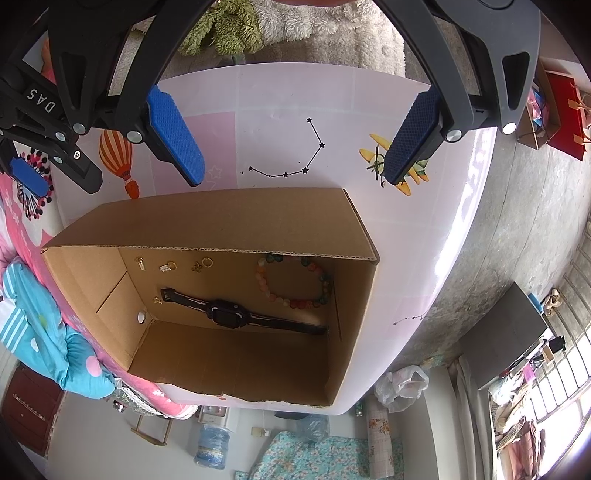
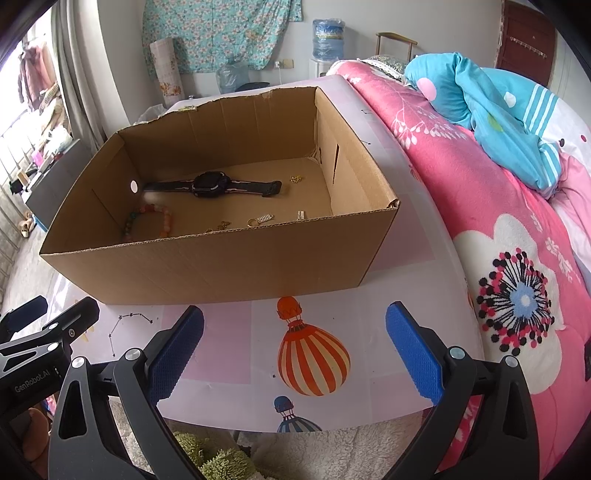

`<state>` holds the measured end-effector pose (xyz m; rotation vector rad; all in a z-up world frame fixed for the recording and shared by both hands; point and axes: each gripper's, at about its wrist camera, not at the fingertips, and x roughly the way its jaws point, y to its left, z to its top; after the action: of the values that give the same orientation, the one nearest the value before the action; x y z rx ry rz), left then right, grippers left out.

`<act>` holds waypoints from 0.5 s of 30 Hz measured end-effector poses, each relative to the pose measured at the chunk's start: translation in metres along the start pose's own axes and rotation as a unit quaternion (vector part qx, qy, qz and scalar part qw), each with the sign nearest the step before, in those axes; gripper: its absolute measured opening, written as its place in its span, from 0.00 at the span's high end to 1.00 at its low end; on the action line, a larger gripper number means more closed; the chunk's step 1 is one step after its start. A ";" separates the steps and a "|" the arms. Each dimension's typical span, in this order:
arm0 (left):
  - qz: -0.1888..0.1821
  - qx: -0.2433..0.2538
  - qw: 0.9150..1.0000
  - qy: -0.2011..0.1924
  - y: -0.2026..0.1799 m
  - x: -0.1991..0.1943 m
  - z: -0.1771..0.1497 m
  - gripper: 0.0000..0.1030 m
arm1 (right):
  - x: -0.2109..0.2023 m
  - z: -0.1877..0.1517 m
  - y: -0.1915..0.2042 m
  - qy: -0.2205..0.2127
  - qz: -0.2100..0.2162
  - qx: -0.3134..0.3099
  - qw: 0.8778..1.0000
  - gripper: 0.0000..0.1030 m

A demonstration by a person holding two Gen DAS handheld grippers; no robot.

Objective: Organize jewelry

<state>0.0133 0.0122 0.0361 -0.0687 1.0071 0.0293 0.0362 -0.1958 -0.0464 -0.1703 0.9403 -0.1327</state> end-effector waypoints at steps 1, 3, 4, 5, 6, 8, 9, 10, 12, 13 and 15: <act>0.000 0.000 1.000 0.000 0.001 0.000 0.000 0.09 | 0.000 0.000 0.000 0.000 0.001 0.000 1.000 0.07; 0.000 0.001 1.000 0.000 0.000 0.000 0.000 0.09 | 0.000 0.000 0.001 0.000 0.000 0.000 1.000 0.07; 0.000 0.001 1.000 0.000 0.000 0.000 0.000 0.09 | 0.000 0.000 0.001 0.000 0.000 0.000 1.000 0.07; 0.000 0.000 1.000 0.000 0.000 0.000 0.001 0.09 | 0.000 0.000 0.000 0.000 0.000 0.000 1.000 0.07; -0.001 0.000 1.000 0.001 0.000 0.000 0.000 0.09 | 0.000 0.000 0.001 0.000 0.000 0.000 1.000 0.07; 0.000 0.000 1.000 0.002 0.000 0.001 0.000 0.09 | 0.001 0.000 0.000 0.001 0.000 0.000 1.000 0.07; 0.000 0.000 1.000 0.003 0.000 0.001 0.000 0.09 | 0.001 0.000 0.000 0.001 0.000 0.000 1.000 0.07; 0.000 0.000 1.000 0.003 -0.001 0.001 0.000 0.09 | 0.001 0.000 0.000 0.001 0.000 0.001 1.000 0.07; 0.000 0.000 1.000 0.003 -0.001 0.001 0.000 0.09 | 0.001 0.000 0.000 0.001 0.000 0.001 1.000 0.07; 0.000 0.000 1.000 0.004 -0.001 0.001 0.000 0.09 | 0.002 0.000 0.000 0.002 -0.001 0.000 1.000 0.07; 0.000 0.000 1.000 0.004 -0.002 0.001 0.000 0.09 | 0.002 0.000 0.000 0.001 0.000 0.000 1.000 0.07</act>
<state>0.0137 0.0105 0.0352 -0.0687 1.0154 0.0294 0.0371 -0.1961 -0.0477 -0.1691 0.9429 -0.1324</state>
